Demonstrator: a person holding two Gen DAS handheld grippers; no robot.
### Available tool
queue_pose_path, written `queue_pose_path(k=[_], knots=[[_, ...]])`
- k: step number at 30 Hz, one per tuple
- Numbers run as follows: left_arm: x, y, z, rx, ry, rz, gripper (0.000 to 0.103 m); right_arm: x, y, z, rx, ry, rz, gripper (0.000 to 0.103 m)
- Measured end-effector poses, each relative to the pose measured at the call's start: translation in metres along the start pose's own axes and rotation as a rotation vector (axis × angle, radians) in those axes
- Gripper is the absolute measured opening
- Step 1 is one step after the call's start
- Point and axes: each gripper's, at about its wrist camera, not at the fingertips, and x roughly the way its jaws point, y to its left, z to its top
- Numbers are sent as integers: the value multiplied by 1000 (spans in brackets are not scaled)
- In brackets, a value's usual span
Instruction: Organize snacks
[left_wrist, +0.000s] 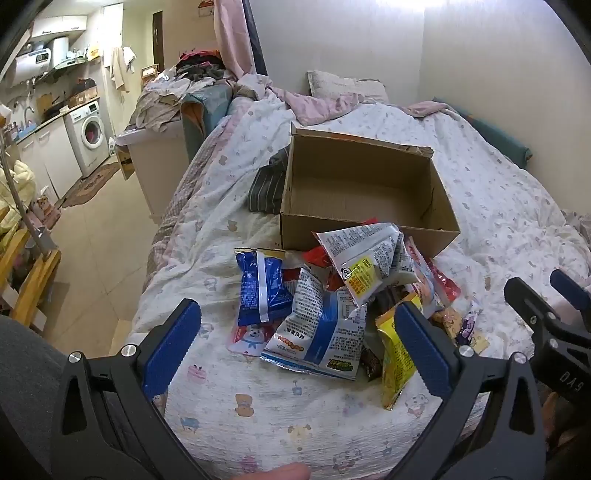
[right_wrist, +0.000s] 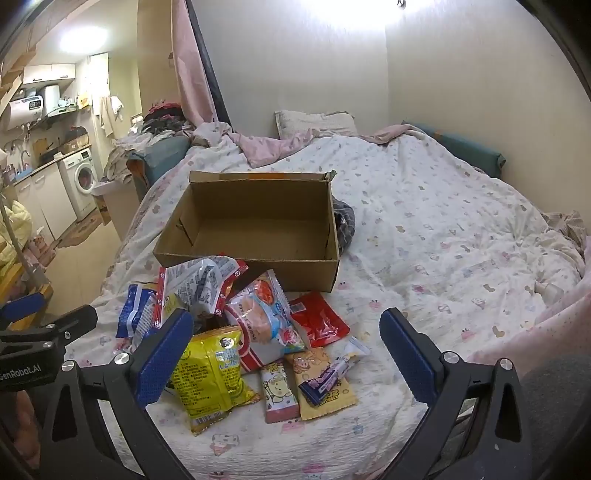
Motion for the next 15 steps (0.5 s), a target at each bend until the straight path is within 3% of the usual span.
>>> queue_pose_path(k=[15], knots=[[0,0,-1,11,-8,4,103,2,-6,2,41,17,13,103]])
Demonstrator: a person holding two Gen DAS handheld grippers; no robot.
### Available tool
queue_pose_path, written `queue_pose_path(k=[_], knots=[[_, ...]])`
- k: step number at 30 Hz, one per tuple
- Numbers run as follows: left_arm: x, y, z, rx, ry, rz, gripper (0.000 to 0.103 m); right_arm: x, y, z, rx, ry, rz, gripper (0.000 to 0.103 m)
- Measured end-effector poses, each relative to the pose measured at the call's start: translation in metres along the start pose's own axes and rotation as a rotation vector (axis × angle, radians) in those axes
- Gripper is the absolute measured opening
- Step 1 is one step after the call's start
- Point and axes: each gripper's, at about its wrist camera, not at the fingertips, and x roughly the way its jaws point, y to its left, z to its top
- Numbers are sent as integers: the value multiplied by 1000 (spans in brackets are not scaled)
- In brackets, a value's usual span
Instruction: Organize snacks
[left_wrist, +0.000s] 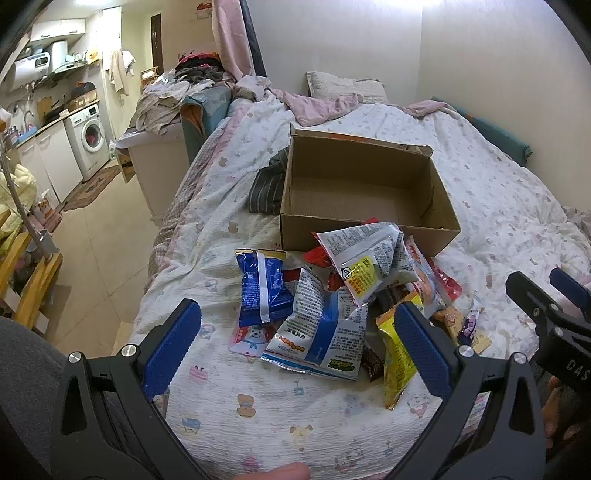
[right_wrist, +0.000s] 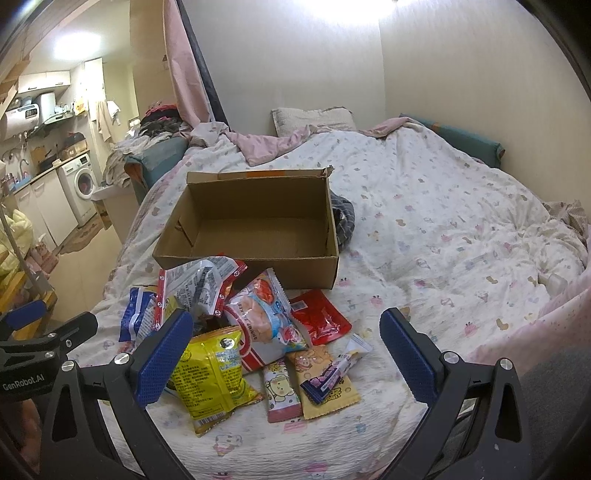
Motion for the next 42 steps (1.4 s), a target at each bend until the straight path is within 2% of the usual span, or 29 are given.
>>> queue_pose_path(k=[42], knots=[[-6,-2,4,8,-10,-1,103,0,-4,0,14,3,-5,103]])
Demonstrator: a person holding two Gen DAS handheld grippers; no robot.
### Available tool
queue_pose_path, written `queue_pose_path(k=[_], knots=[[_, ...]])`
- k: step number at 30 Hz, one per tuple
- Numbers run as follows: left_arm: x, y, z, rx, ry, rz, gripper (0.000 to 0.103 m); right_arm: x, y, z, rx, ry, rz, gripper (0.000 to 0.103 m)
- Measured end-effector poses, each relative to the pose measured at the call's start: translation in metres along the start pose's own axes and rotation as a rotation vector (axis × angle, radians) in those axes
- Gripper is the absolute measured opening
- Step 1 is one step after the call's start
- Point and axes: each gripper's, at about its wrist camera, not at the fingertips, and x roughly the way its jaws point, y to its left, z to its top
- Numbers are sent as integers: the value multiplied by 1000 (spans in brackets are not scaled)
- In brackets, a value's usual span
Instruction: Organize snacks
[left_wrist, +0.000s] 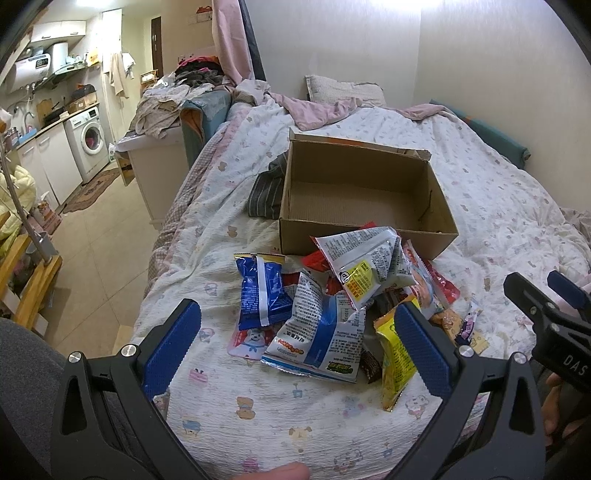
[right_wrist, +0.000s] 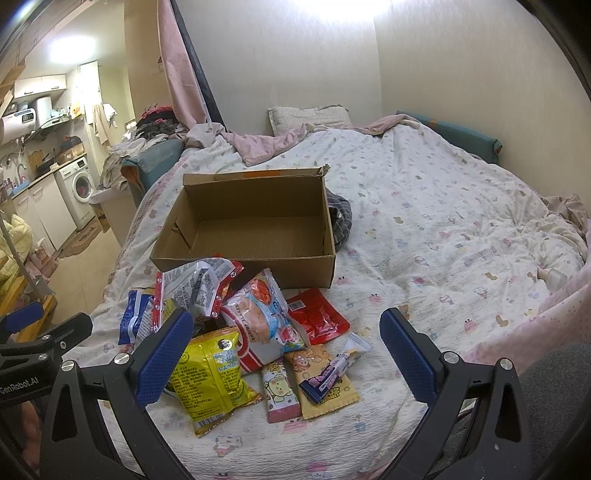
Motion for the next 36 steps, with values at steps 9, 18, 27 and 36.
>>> queue_pose_path(k=[9,18,27,36], knots=[[-1,0,0,-2,3,-5,103,0,0,0,2,-1,0,103],[1,1,2,-8,15,-9,103,3,-2,4,14,31,19,103],[21,10,41,-16,128,2,103,39,-50,51,131,297,87,103],[64,22,58,-11,296,-10,103,129,-84,16,143,746,124,102]])
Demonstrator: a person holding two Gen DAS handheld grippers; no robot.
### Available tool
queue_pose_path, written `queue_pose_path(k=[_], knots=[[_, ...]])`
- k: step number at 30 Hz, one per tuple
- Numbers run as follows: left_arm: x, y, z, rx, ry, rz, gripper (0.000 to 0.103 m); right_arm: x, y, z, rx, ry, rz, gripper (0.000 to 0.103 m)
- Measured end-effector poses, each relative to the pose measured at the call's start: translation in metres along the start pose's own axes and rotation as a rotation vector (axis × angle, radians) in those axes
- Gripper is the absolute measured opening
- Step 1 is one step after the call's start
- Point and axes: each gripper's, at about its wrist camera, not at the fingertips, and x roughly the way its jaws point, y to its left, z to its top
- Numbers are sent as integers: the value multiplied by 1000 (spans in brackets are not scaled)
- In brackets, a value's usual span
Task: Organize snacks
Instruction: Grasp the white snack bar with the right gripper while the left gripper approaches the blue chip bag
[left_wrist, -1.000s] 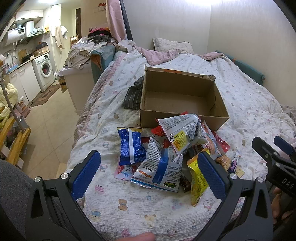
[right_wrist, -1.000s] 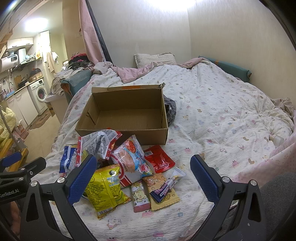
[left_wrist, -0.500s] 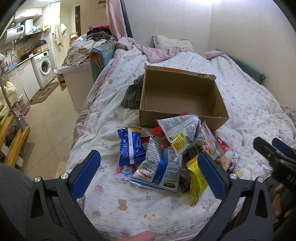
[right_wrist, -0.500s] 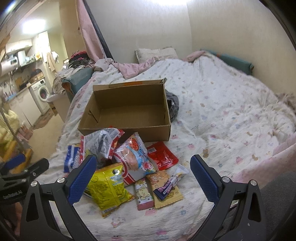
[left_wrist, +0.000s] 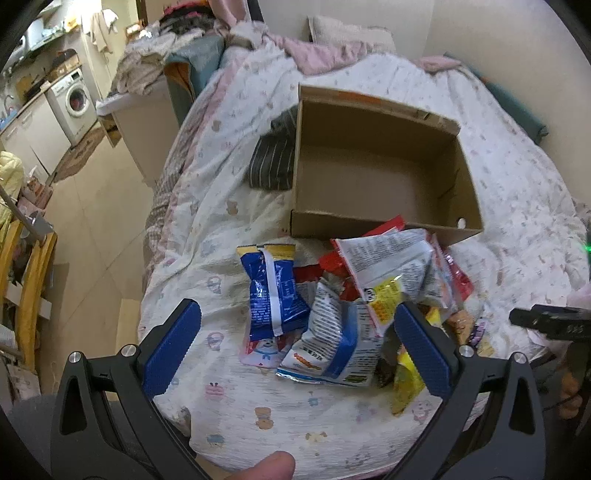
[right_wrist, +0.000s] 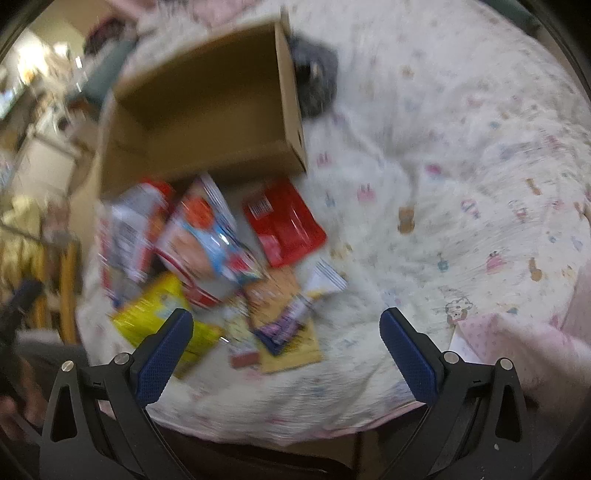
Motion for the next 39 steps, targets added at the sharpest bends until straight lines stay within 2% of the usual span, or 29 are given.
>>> queue_pose_path(k=[1,3,4,6,11,13,15,16,21,25,31,34,35,39], knots=[[5,2,1,-6,14,0,103,10,-7,0,33,27,16,99],[11,5,3,-20,36,-1,103,27,-19,1,111,79,53,75],[17,7,3,-28,48,-1,103,34,-23,1,139,97,63,70],[23,8,3,-33,58,-2,103,44,-25,-1,174,103,79,67],[37,13,1,-44,89,12,103,58,-20,-1,152,113,47,57],[42,18,1,-63,105,17,103,62,-19,-1,142,115,29,47],[46,22,1,-80,121,9,103,63,-17,-2,129,117,14,23],[47,23,1,-85,129,5,103,62,-15,-3,117,109,1,20],[47,21,5,-85,141,4,103,30,-3,-3,66,-12,-5,17],[47,22,12,-89,141,-4,103,-18,8,5,30,-131,62,18],[47,21,25,-80,128,8,103,-59,22,25,-51,-254,140,17],[54,30,32,-121,146,-9,103,-58,28,26,-60,-279,182,17],[58,35,35,-141,157,-18,103,-54,25,36,-60,-281,189,17],[70,49,39,-199,181,-30,103,-36,20,38,-33,-279,201,17]])
